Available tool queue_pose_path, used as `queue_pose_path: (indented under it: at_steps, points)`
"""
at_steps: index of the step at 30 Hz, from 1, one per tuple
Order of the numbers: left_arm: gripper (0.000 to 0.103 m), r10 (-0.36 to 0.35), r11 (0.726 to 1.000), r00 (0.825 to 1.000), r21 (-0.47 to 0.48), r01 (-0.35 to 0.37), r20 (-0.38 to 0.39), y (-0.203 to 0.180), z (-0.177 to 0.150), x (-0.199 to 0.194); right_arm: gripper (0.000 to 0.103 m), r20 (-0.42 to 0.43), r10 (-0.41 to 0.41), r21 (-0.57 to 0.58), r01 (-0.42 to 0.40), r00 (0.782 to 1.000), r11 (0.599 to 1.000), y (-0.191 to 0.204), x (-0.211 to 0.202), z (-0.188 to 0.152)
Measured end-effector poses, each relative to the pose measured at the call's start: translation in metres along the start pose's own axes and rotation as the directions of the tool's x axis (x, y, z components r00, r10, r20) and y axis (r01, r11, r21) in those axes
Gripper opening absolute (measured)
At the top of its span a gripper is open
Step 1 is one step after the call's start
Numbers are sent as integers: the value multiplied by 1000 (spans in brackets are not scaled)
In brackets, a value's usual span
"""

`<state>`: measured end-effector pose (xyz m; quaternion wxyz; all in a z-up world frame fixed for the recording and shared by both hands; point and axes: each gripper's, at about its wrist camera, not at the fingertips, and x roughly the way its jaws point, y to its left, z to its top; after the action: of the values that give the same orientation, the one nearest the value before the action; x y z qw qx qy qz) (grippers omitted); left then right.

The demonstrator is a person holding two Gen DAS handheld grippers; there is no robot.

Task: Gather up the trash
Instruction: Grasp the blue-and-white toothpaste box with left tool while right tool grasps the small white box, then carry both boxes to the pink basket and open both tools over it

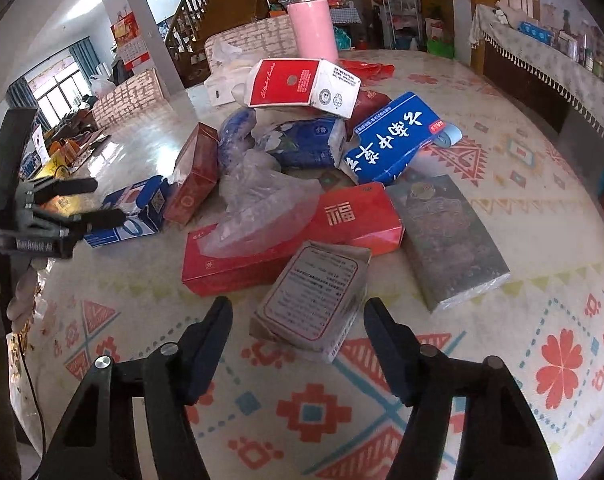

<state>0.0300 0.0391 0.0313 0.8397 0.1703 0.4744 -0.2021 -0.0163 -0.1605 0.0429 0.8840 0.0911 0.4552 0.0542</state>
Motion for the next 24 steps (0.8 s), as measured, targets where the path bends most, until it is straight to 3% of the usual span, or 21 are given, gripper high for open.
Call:
queue_pose_path:
  at_steps: [6,7,9,11,14,19,24]
  points:
    - [103,-23,1000,1000,-5,23,-13,-13,-7,2,62,5,-7,17,6,1000,1000,-6,1,1]
    - [97,-29,1000,1000,-13,29,-11,-14,-7,0,60,7,-6,20,6,1000,1000,-7,0,0]
    - [74,-16,999,1000,-34,15,-24,-17,-7,-2,54,9,-2,29,2,1000,1000,-11,-2,-1]
    - [41,3,999,998,-49,-6,-57,-21,-9,-2,50,13,1,37,-2,1000,999,-14,-3,-3]
    - [16,44,996,996,-70,-49,-72,-30,-15,-8,44,24,9,51,-10,1000,999,-18,-9,-6]
    - [15,78,990,996,-117,-82,-38,-43,-26,-33,38,44,28,63,-30,999,998,-25,-22,-12]
    - [15,180,975,983,-136,-175,23,-63,-37,-72,37,65,50,64,-55,997,996,-33,-39,-22]
